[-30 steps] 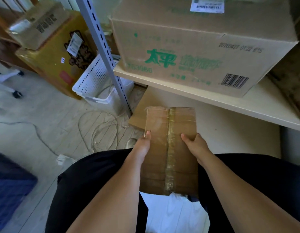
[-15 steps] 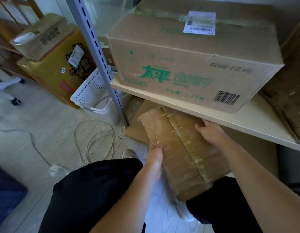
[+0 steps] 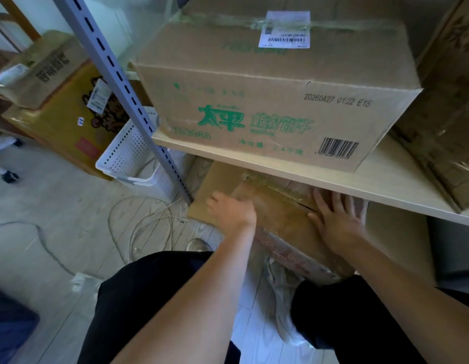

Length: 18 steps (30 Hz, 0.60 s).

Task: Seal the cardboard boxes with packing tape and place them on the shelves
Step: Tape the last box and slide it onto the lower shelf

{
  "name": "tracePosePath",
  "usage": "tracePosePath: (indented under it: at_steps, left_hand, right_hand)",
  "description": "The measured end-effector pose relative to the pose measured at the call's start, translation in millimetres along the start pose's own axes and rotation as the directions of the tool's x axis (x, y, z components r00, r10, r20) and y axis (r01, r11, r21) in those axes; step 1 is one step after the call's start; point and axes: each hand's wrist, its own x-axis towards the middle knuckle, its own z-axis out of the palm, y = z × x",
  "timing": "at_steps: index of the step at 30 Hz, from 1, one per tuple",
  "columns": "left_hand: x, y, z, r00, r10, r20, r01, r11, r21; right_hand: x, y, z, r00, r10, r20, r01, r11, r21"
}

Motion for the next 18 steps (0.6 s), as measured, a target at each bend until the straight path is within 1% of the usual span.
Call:
tracePosePath:
  at_steps: [1,2,3,4,5,7,9,10,12,15,16,18]
  left_hand:
    - [10,4,0,0.993,0.106,0.044,-0.111,0.987,0.12]
    - [20,7,0,0.977,0.171,0.127,-0.195,0.957,0.214]
    - [26,9,0,0.962,0.155,0.226,-0.211,0.946,0.247]
    - [29,9,1,0.946,0.113,0.304,-0.198,0.943,0.266]
    - [27,8,1,0.932,0.088,0.351,-0.199,0.934,0.296]
    - [19,1,4,0.928,0.115,0.356,-0.251,0.897,0.365]
    - [11,-9,6,0.936,0.139,0.324,-0.271,0.871,0.409]
    - [8,-14,7,0.942,0.144,0.304,-0.269,0.864,0.425]
    - [2,-24,11,0.954,0.132,0.27,-0.242,0.871,0.428]
    - [-7,-32,12,0.971,0.096,0.221,-0.175,0.91,0.375]
    - [-9,-32,11,0.975,0.064,0.212,-0.133,0.935,0.327]
    - [-11,-32,7,0.969,-0.027,0.247,-0.036,0.969,0.244]
  right_hand:
    - [-6,8,6,0.994,0.107,-0.005,-0.107,0.994,0.034]
    - [-16,12,7,0.981,0.195,0.0,-0.194,0.974,0.118]
    - [-21,16,17,0.97,0.243,0.022,-0.241,0.941,0.238]
    - [-26,17,24,0.969,0.245,0.039,-0.243,0.902,0.356]
    - [-29,17,32,0.975,0.219,0.023,-0.206,0.867,0.453]
    - [-29,22,39,0.982,0.177,-0.064,-0.112,0.821,0.56]
    - [-20,31,29,0.977,0.199,-0.079,-0.095,0.732,0.675]
    - [-15,36,23,0.975,0.22,-0.039,-0.131,0.708,0.694]
    - [-12,42,12,0.951,0.301,0.077,-0.276,0.704,0.655]
    - [-15,39,14,0.89,0.437,0.129,-0.416,0.664,0.621]
    - [-16,38,17,0.885,0.445,0.138,-0.432,0.672,0.602]
    - [-18,36,16,0.878,0.441,0.186,-0.457,0.658,0.598]
